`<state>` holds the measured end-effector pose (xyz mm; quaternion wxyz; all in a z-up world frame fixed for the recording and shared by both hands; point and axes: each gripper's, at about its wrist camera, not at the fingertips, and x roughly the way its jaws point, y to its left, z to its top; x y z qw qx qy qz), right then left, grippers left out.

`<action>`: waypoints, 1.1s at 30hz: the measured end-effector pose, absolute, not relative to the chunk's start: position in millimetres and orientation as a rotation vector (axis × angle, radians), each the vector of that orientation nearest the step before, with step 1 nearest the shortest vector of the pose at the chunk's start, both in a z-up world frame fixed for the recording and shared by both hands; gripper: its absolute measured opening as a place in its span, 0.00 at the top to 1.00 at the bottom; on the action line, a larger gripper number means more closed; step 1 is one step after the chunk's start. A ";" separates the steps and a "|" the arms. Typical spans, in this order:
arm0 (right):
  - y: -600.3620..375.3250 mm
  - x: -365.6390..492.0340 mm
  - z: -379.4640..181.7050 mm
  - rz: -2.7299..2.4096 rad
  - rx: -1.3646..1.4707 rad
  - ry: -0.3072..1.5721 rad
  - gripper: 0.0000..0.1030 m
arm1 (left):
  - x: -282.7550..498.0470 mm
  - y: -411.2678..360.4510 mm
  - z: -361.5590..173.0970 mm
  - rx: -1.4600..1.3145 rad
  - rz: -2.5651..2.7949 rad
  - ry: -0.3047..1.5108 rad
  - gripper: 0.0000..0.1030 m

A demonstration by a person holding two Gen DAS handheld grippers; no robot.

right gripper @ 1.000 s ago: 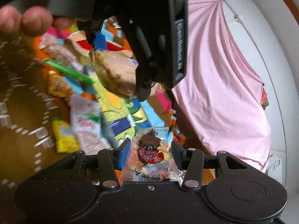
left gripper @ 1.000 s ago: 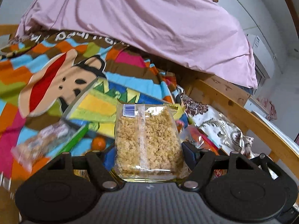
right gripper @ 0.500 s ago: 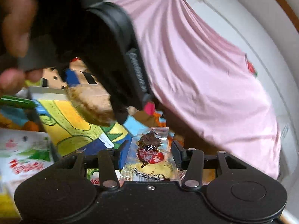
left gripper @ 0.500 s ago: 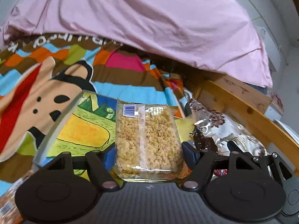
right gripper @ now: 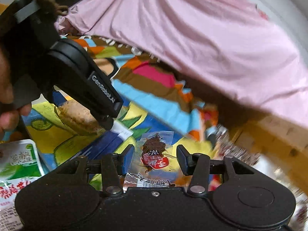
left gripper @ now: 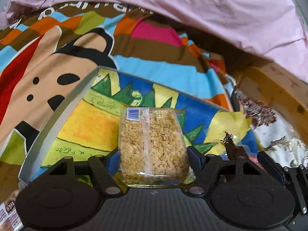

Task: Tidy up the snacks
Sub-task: 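Lower the puffed-rice bag into the tin with the left tool while the right tool releases the meat snack there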

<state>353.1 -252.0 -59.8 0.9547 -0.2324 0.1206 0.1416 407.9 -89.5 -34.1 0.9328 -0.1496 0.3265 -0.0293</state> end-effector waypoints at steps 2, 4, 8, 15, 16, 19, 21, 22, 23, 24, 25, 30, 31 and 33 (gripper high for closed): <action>-252.0 356.8 -63.7 0.295 -0.466 0.272 0.51 | 409.3 -88.1 -38.1 -0.318 -0.054 0.683 0.27; -252.1 357.7 -65.1 0.295 -0.455 0.281 0.51 | 409.4 -86.5 -41.8 -0.337 -0.053 0.694 0.27; -255.6 360.5 -64.9 0.294 -0.425 0.295 0.51 | 411.6 -85.9 -49.7 -0.333 -0.030 0.726 0.27; -258.0 366.4 -70.7 0.311 -0.400 0.345 0.50 | 411.5 -86.3 -55.7 -0.338 -0.018 0.735 0.27; -257.9 366.8 -70.5 0.317 -0.401 0.348 0.48 | 411.7 -86.4 -55.5 -0.337 -0.018 0.738 0.27; -259.0 363.0 -67.3 0.333 -0.388 0.345 0.31 | 410.1 -85.8 -54.6 -0.357 -0.016 0.749 0.26; -261.8 357.6 -63.4 0.343 -0.369 0.341 0.24 | 406.8 -85.5 -53.3 -0.367 -0.019 0.758 0.23; -263.6 354.1 -60.9 0.341 -0.355 0.341 0.21 | 404.9 -85.5 -52.2 -0.366 -0.023 0.756 0.20; -266.3 350.8 -58.5 0.343 -0.334 0.341 0.16 | 402.0 -85.2 -50.3 -0.362 -0.023 0.751 0.19; -269.8 348.0 -55.8 0.351 -0.306 0.340 0.14 | 399.4 -85.0 -48.8 -0.361 -0.022 0.747 0.17; -274.6 344.9 -52.5 0.361 -0.265 0.339 0.13 | 396.9 -84.3 -47.0 -0.362 -0.023 0.745 0.15; -295.3 328.6 -34.5 0.361 -0.099 0.334 0.07 | 374.0 -77.8 -31.1 -0.386 -0.030 0.700 0.11; -297.6 324.1 -31.2 0.359 -0.083 0.328 0.05 | 367.4 -76.7 -26.3 -0.382 -0.029 0.674 0.08; -301.0 313.6 -23.6 0.353 -0.063 0.309 0.01 | 349.9 -76.0 -14.1 -0.342 -0.023 0.595 0.04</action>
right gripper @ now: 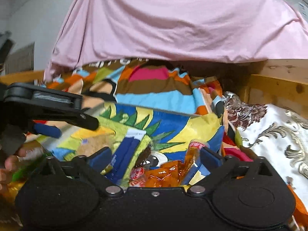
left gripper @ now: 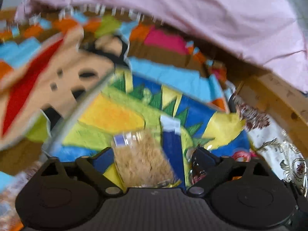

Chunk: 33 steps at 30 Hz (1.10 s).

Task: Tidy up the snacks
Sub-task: 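Lower the puffed-rice bag into the tin with the left tool while the right tool releases the meat snack there, then lift both open tools up and away from the tin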

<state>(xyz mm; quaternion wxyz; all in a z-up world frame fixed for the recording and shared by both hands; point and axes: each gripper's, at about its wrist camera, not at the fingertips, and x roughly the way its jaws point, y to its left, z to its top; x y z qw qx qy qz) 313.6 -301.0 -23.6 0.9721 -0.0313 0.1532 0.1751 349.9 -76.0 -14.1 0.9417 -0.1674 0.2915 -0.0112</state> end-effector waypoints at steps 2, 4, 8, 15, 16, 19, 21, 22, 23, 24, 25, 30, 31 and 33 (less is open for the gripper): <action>-302.3 302.4 -15.3 0.358 -0.054 0.294 0.01 | 330.4 -76.2 -1.3 -0.271 -0.025 0.508 0.01; -302.7 290.1 -6.7 0.353 -0.047 0.277 0.01 | 313.0 -75.6 9.5 -0.206 -0.035 0.455 0.01; -303.6 263.4 10.6 0.353 -0.035 0.237 0.01 | 284.9 -71.0 26.1 -0.166 -0.034 0.420 0.01; -306.1 211.3 34.3 0.340 -0.025 0.169 0.01 | 228.7 -48.1 41.5 -0.210 0.007 0.358 0.00; -306.5 203.5 36.6 0.340 -0.022 0.162 0.01 | 220.0 -45.1 41.8 -0.211 0.015 0.346 0.00; -305.3 179.3 42.7 0.342 -0.028 0.137 0.01 | 190.2 -38.4 42.7 -0.180 0.027 0.312 0.00; -302.9 164.8 45.4 0.342 -0.042 0.120 0.01 | 174.1 -34.3 42.3 -0.180 0.040 0.298 0.00; -301.8 158.1 46.0 0.341 -0.046 0.114 0.01 | 168.1 -32.1 42.2 -0.188 0.040 0.298 0.00; -301.1 150.4 46.5 0.342 -0.047 0.110 0.01 | 161.9 -29.8 42.2 -0.196 0.040 0.295 0.00; -300.1 144.0 46.6 0.342 -0.047 0.105 0.01 | 155.3 -27.7 42.6 -0.199 0.039 0.289 0.00; -299.4 136.4 46.4 0.342 -0.051 0.100 0.01 | 149.0 -25.8 42.8 -0.198 0.038 0.283 0.00; -291.7 99.8 43.4 0.335 -0.117 0.101 0.01 | 116.7 -15.9 44.4 -0.188 0.016 0.272 0.00; -289.8 94.3 43.0 0.337 -0.125 0.103 0.01 | 109.1 -14.0 44.3 -0.186 0.012 0.266 0.00; -284.9 82.6 41.9 0.340 -0.141 0.106 0.01 | 95.3 -10.7 42.8 -0.180 -0.005 0.259 0.00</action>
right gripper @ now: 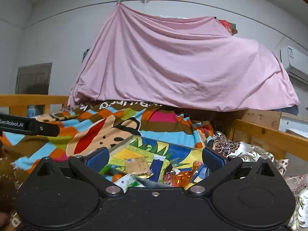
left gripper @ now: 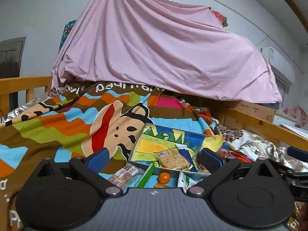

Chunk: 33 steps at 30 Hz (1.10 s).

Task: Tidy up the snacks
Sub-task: 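Lift both open tools up and away from the tin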

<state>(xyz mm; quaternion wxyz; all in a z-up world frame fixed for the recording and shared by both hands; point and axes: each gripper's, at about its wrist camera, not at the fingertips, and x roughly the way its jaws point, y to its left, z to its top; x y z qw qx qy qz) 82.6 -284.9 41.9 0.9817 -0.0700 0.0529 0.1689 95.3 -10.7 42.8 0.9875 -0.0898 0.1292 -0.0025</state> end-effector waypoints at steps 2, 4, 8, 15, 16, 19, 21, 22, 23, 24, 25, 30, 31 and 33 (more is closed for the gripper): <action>-279.2 70.9 40.9 0.348 -0.149 0.109 0.01 | 85.0 -10.1 40.5 -0.165 -0.015 0.258 0.00; -274.2 60.9 39.3 0.359 -0.160 0.111 0.01 | 79.2 -10.9 37.7 -0.160 -0.024 0.262 0.00; -265.5 44.5 33.8 0.355 -0.200 0.113 0.01 | 72.4 -10.6 30.0 -0.159 -0.035 0.269 0.00; -259.4 33.2 30.2 0.344 -0.233 0.068 0.01 | 71.2 2.1 16.1 -0.180 -0.025 0.307 0.00; -258.5 33.7 29.0 0.345 -0.238 0.072 0.01 | 71.6 4.2 14.6 -0.184 -0.023 0.312 0.00; -254.8 36.7 24.7 0.353 -0.254 0.096 0.01 | 72.0 10.2 11.1 -0.194 -0.018 0.323 0.00; -251.8 38.4 21.7 0.359 -0.265 0.111 0.01 | 73.1 14.0 9.7 -0.195 -0.018 0.336 0.00; -250.1 39.0 20.4 0.362 -0.272 0.116 0.01 | 73.8 15.9 8.9 -0.198 -0.018 0.343 0.00; -248.6 39.3 19.1 0.365 -0.279 0.120 0.01 | 74.6 18.4 8.0 -0.203 -0.014 0.349 0.00; -247.0 39.7 17.7 0.369 -0.286 0.122 0.01 | 75.4 20.6 7.1 -0.209 -0.007 0.353 0.00; -245.4 40.1 16.4 0.372 -0.292 0.122 0.01 | 76.4 23.4 5.8 -0.215 -0.002 0.359 0.00; -239.1 42.9 9.7 0.365 -0.314 0.125 0.01 | 81.2 33.7 -1.8 -0.243 0.021 0.400 0.00; -239.3 44.0 9.1 0.363 -0.314 0.127 0.01 | 81.9 35.2 -2.9 -0.245 0.022 0.408 0.00; -238.9 47.1 7.8 0.359 -0.313 0.142 0.01 | 83.5 37.1 -3.6 -0.244 0.020 0.427 0.00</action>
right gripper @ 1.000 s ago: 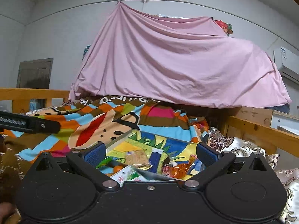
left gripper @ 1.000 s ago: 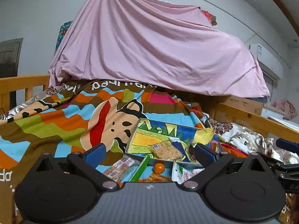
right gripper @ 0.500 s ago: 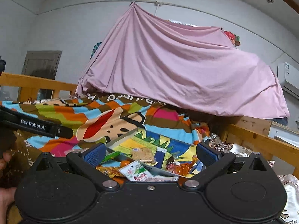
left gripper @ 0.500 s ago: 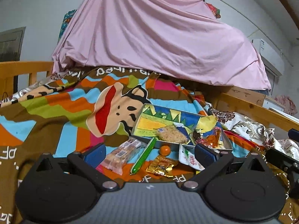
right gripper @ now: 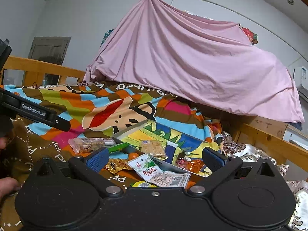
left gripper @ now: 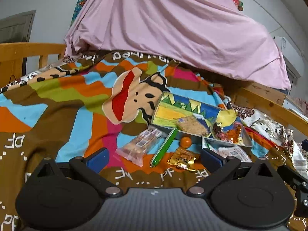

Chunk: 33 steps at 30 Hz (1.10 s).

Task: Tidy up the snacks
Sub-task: 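Lift both open tools up and away from the tin, then lower the right tool onto the yellow snack packet while the left tool approaches the gold pouch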

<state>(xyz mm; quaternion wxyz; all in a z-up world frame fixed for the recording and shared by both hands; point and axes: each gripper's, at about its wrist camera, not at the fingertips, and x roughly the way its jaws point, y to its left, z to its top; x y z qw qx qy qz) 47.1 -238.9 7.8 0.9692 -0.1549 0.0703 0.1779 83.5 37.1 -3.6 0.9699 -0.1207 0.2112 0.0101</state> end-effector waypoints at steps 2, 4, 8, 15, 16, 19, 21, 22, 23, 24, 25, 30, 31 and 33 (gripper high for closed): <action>-237.9 49.8 6.6 0.353 -0.313 0.155 0.01 | 84.2 38.9 -2.9 -0.247 0.016 0.439 0.00; -237.2 52.1 5.3 0.354 -0.313 0.168 0.00 | 85.6 40.0 -1.5 -0.254 0.007 0.447 0.00; -235.0 55.3 2.0 0.370 -0.318 0.190 0.01 | 90.9 38.4 -0.1 -0.248 -0.018 0.457 0.00; -227.7 61.1 -3.8 0.416 -0.334 0.233 0.00 | 119.5 24.0 -0.6 -0.141 -0.135 0.504 0.00; -226.8 62.5 -4.7 0.416 -0.336 0.238 0.00 | 124.3 21.7 -0.6 -0.126 -0.152 0.506 0.00; -226.6 70.2 -7.1 0.395 -0.318 0.244 0.01 | 139.0 15.8 -2.6 -0.091 -0.215 0.514 0.00; -230.0 77.6 -7.4 0.388 -0.275 0.261 0.00 | 148.5 12.6 -6.4 -0.074 -0.260 0.526 0.00; -231.8 82.0 -7.8 0.383 -0.249 0.272 0.00 | 152.7 11.2 -8.7 -0.068 -0.279 0.536 0.00; -233.3 85.5 -8.8 0.374 -0.230 0.280 0.00 | 158.4 10.3 -11.6 -0.062 -0.301 0.555 0.00; -234.3 89.8 -9.9 0.367 -0.213 0.291 0.00 | 162.9 9.7 -13.6 -0.058 -0.320 0.572 0.00; -235.2 95.1 -11.5 0.359 -0.198 0.304 0.00 | 167.3 9.5 -15.8 -0.058 -0.344 0.584 0.00; -234.1 120.9 -27.4 0.346 -0.147 0.395 0.01 | 186.0 7.8 -22.2 -0.062 -0.414 0.609 0.00; -232.1 125.6 -30.9 0.335 -0.151 0.410 0.01 | 190.2 6.2 -23.0 -0.057 -0.412 0.616 0.00; -228.3 132.6 -36.9 0.313 -0.163 0.429 0.01 | 200.3 1.9 -25.1 -0.041 -0.403 0.632 0.00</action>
